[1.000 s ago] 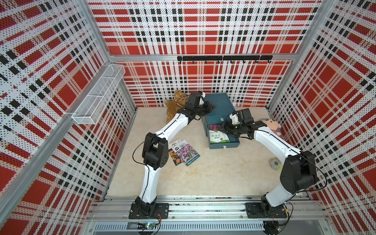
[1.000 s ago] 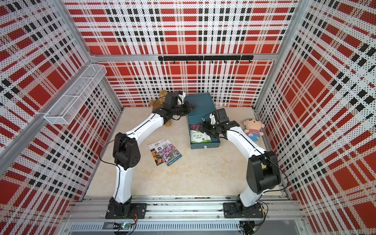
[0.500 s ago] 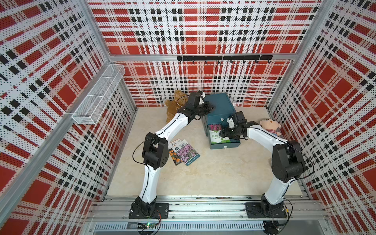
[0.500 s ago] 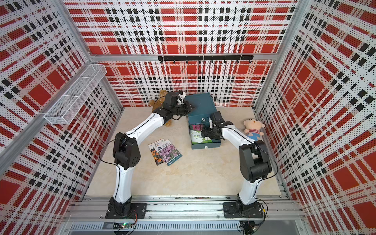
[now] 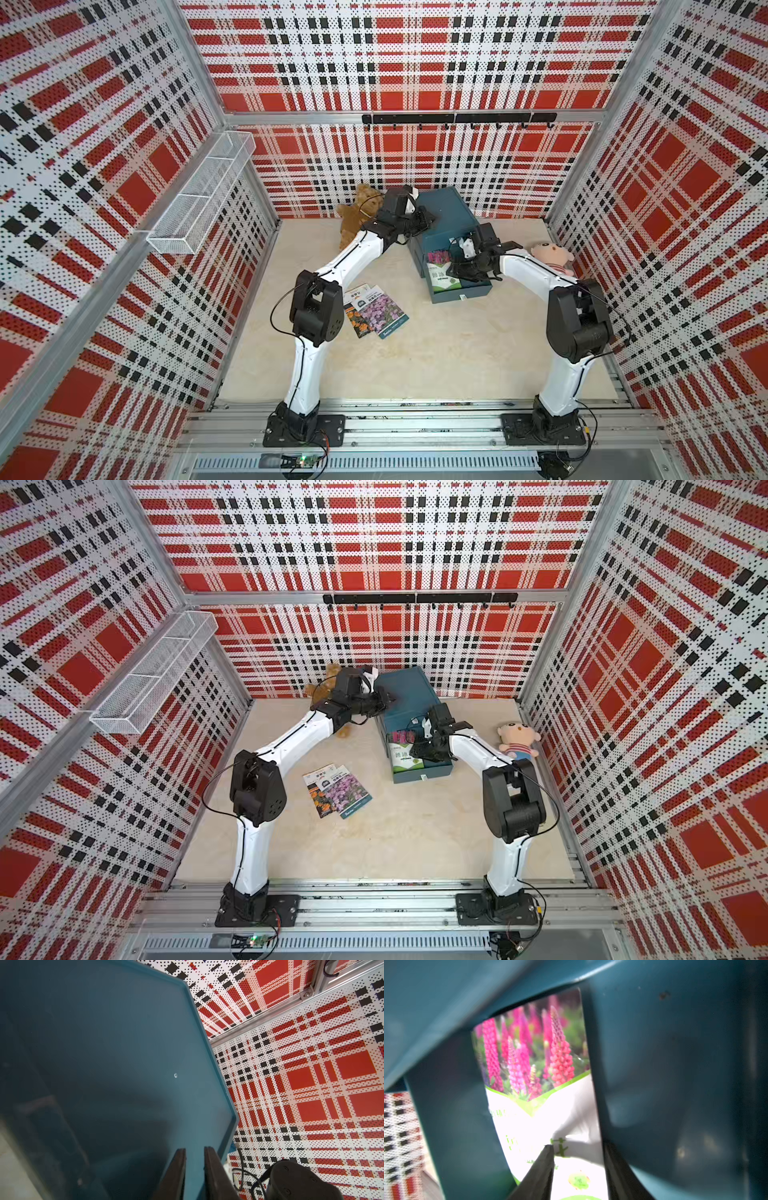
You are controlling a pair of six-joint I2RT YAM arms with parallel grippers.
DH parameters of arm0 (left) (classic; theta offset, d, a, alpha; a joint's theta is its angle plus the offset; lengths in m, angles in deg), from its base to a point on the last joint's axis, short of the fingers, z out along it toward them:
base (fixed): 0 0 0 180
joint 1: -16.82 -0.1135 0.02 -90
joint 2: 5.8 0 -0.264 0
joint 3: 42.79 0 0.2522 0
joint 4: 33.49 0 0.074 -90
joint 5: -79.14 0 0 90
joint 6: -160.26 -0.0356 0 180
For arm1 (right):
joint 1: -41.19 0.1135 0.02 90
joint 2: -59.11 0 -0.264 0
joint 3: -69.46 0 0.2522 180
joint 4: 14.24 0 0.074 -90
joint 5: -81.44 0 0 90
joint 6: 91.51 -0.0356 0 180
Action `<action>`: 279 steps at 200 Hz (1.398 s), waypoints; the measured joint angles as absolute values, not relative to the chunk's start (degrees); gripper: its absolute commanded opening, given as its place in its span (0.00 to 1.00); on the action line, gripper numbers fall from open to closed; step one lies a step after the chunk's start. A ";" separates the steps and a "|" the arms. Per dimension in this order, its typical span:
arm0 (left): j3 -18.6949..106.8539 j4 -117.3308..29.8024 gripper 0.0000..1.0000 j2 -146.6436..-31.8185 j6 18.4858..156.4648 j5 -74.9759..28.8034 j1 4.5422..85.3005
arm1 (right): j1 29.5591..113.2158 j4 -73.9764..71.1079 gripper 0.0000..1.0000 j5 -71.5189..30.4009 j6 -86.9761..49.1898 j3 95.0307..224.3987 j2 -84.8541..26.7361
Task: Take the seed bags out of the drawer
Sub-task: Pick up the seed packet from the drawer.
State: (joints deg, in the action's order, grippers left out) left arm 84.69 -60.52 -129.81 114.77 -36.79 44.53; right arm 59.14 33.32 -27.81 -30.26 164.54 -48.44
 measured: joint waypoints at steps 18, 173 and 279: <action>84.69 -60.48 0.23 -129.83 114.77 -36.77 44.44 | 59.12 33.01 0.18 -29.07 -31.33 163.65 -47.90; 82.37 -59.02 0.23 -128.52 114.72 -36.72 44.48 | 59.01 20.40 0.00 -42.67 -46.87 157.09 -45.69; 82.11 -58.78 0.23 -128.41 114.74 -36.09 44.48 | 54.42 23.48 0.00 -42.43 -54.11 154.45 -32.66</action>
State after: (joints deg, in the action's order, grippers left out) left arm 82.11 -58.78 -128.41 114.74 -36.09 44.48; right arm 54.42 23.48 -42.43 -54.11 154.45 -32.66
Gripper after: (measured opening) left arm 0.224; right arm 0.045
